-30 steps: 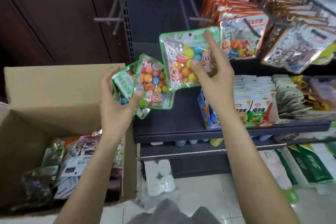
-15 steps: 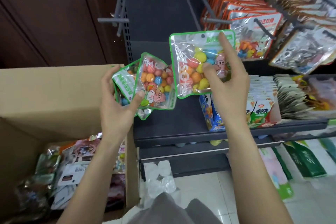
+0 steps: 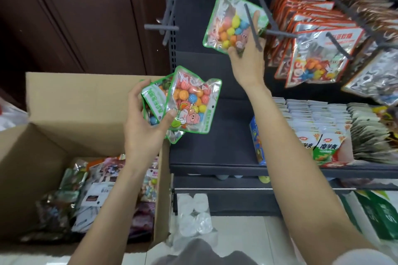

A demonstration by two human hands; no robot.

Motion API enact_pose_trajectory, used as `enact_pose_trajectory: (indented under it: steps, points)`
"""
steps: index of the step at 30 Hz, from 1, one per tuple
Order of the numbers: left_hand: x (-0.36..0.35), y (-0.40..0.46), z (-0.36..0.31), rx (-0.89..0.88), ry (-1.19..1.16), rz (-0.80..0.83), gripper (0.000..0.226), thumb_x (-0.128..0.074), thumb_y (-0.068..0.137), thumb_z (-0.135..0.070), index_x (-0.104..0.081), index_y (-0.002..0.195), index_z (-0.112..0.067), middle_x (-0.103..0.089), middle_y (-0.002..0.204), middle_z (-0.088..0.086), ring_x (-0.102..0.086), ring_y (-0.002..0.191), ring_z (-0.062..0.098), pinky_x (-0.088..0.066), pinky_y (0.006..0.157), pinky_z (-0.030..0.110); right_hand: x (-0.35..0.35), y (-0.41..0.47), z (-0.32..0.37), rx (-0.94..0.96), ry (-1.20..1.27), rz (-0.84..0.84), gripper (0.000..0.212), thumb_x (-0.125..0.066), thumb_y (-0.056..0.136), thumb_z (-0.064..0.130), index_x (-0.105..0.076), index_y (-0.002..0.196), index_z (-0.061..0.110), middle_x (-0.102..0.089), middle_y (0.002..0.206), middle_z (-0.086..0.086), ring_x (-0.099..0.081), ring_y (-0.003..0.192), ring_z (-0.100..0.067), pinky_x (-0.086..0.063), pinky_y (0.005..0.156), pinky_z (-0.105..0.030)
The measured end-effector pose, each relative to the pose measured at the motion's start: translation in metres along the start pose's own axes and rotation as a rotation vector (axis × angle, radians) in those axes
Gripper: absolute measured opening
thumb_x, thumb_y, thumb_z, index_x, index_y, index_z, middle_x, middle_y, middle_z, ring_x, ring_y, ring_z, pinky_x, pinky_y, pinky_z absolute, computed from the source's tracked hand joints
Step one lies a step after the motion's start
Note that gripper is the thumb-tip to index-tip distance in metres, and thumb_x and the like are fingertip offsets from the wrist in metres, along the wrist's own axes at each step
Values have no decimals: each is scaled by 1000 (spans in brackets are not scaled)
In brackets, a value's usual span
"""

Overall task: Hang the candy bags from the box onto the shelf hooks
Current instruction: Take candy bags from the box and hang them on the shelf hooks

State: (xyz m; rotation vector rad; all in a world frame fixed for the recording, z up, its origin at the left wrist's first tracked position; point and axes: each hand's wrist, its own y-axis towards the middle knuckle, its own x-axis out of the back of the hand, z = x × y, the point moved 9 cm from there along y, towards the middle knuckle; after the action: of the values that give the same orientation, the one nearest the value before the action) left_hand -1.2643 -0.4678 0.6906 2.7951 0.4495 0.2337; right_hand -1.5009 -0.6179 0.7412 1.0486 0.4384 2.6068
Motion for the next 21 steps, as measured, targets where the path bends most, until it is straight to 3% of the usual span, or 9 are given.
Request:
enact_pose_trajectory:
  steps: [3, 6, 9, 12, 15, 17, 19, 21]
  points:
    - [-4, -3, -6, -4, -13, 3, 62, -75, 81, -12, -40, 126, -37, -58, 117, -14, -64, 105, 10, -57, 82, 35, -1, -29, -7, -57, 201, 80, 64, -49, 100, 30, -15, 154, 20, -21, 157, -11, -25, 143, -25, -21, 116, -31]
    - [-12, -4, -9, 20, -53, 18, 63, -76, 79, -9, -42, 124, -36, -58, 115, -16, -63, 104, 7, -57, 80, 30, 4, -83, -4, -77, 370, 176, 65, -54, 96, 41, -23, 152, 28, -30, 152, 5, -32, 139, -13, -27, 116, -36]
    - [-21, -6, -11, 32, -103, 45, 62, -79, 77, -12, -44, 122, -36, -59, 116, -19, -63, 107, 9, -56, 84, 34, -1, -122, -5, -167, 476, 285, 87, -72, 75, 50, -29, 148, 29, -51, 137, 9, -51, 119, 2, -39, 102, -25]
    - [-28, -11, -14, 54, -154, 52, 62, -78, 77, -13, -45, 127, -27, -60, 114, -17, -63, 104, 6, -56, 80, 27, 3, -131, -20, -282, 704, 222, 73, -79, 74, 27, -41, 136, 24, -63, 110, 7, -63, 89, 8, -53, 82, -22]
    - [-31, -15, -11, 87, -177, 59, 58, -76, 81, -24, -45, 129, -30, -59, 121, -2, -62, 108, 15, -54, 88, 41, 18, -129, -37, -310, 721, 107, 69, -80, 76, 25, -42, 134, 27, -58, 111, 11, -59, 92, 14, -53, 85, -21]
    - [-29, -16, -12, 88, -153, 66, 56, -74, 82, -28, -45, 128, -35, -59, 122, -3, -62, 109, 19, -52, 92, 49, 34, -128, -43, -266, 672, 33, 72, -81, 76, 30, -38, 133, 32, -56, 114, 11, -60, 98, 10, -52, 91, -25]
    - [-29, -16, -18, 46, -61, 105, 55, -72, 85, -26, -43, 130, -37, -58, 123, -11, -61, 111, 12, -52, 94, 44, 49, -126, -37, -161, 584, 43, 74, -81, 75, 33, -33, 132, 38, -57, 117, 6, -63, 101, -2, -51, 94, -33]
    - [-35, -17, -26, -10, 47, 192, 56, -68, 87, -26, -39, 132, -43, -56, 125, -18, -59, 111, 2, -52, 93, 38, 58, -123, -17, -1, 399, 162, 75, -82, 75, 36, -33, 131, 41, -59, 109, 13, -60, 97, 5, -46, 91, -21]
